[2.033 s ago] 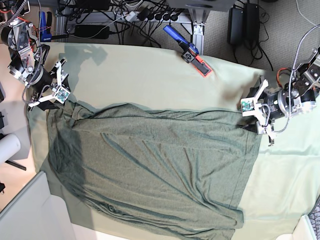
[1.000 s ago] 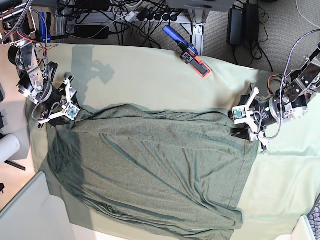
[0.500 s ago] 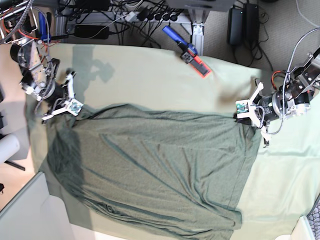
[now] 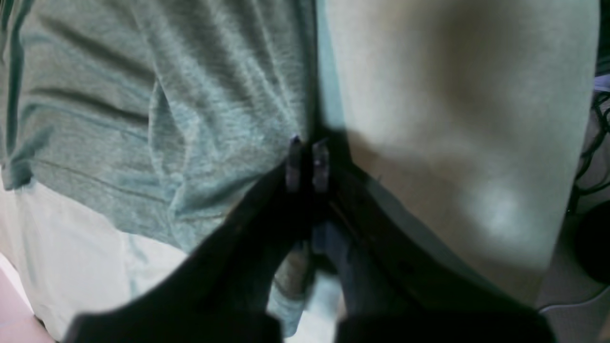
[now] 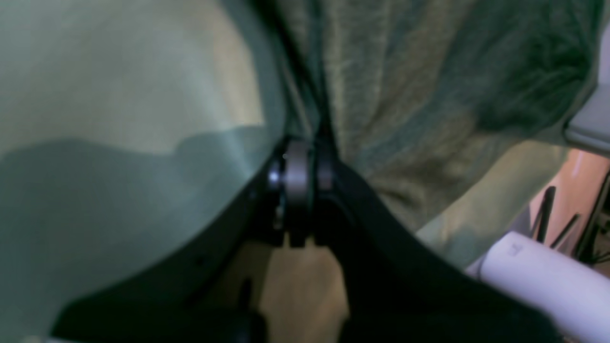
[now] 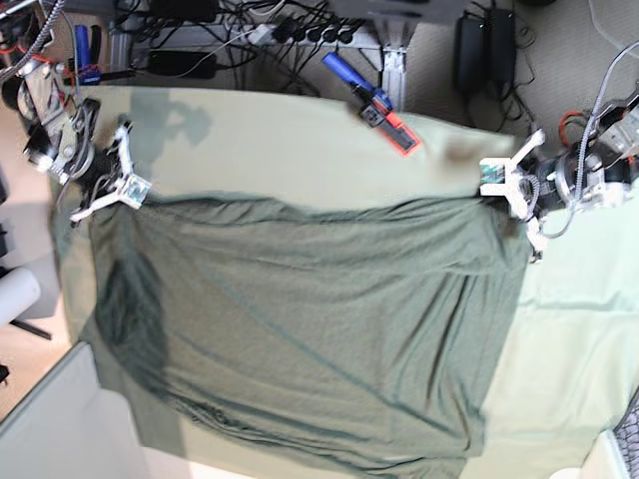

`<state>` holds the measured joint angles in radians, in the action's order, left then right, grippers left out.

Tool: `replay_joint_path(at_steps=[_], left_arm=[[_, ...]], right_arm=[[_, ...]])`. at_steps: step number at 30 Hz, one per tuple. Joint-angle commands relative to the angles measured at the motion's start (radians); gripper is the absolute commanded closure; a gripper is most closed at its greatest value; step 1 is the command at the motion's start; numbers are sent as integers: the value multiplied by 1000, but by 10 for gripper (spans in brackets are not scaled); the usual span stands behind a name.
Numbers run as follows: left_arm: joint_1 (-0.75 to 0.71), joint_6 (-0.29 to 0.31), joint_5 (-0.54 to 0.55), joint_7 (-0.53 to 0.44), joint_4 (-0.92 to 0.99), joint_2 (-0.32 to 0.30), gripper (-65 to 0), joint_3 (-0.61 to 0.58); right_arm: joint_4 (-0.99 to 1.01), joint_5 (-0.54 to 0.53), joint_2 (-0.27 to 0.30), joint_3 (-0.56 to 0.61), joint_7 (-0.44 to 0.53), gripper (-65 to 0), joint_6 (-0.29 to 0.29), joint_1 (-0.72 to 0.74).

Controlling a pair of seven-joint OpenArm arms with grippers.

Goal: Fold the T-shirt properly
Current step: 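Carry the held edge with both grippers toward the shirt's hem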

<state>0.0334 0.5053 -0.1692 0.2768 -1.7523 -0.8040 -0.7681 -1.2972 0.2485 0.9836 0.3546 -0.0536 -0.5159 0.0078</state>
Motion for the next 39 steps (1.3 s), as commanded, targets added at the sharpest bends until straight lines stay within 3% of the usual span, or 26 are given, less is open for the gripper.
replay_joint_path(at_steps=[1,10,15,25,32,36,39], left_arm=[[14,1,-4,-7,-16,-15,0,10],[20,0,-4,-8,-122,-38,0,44],[44,1,-3,-34,-127,-39,0,100],[167,3,21,-79,-79,-35,0,100],[240,93,30,-171,48,5,0,100],[288,122,31,-180,117,32,0,100],[328,175,31,-200,172,56,0,100]], right_arm=[[-16,-10,34,-16,-14,0,-5,-7],[-57,-80,36,-112,-14,0,-5,-20],[-60,-88,35,-119,-14,0,-5,-14],[-60,-88,30,-119,-14,0,-8,73],[-54,-71,14,-119,-14,0,-12,117],[-48,-72,10,-118,-14,0,-12,125],[-28,-54,-4,-118,-14,0,-12,138]])
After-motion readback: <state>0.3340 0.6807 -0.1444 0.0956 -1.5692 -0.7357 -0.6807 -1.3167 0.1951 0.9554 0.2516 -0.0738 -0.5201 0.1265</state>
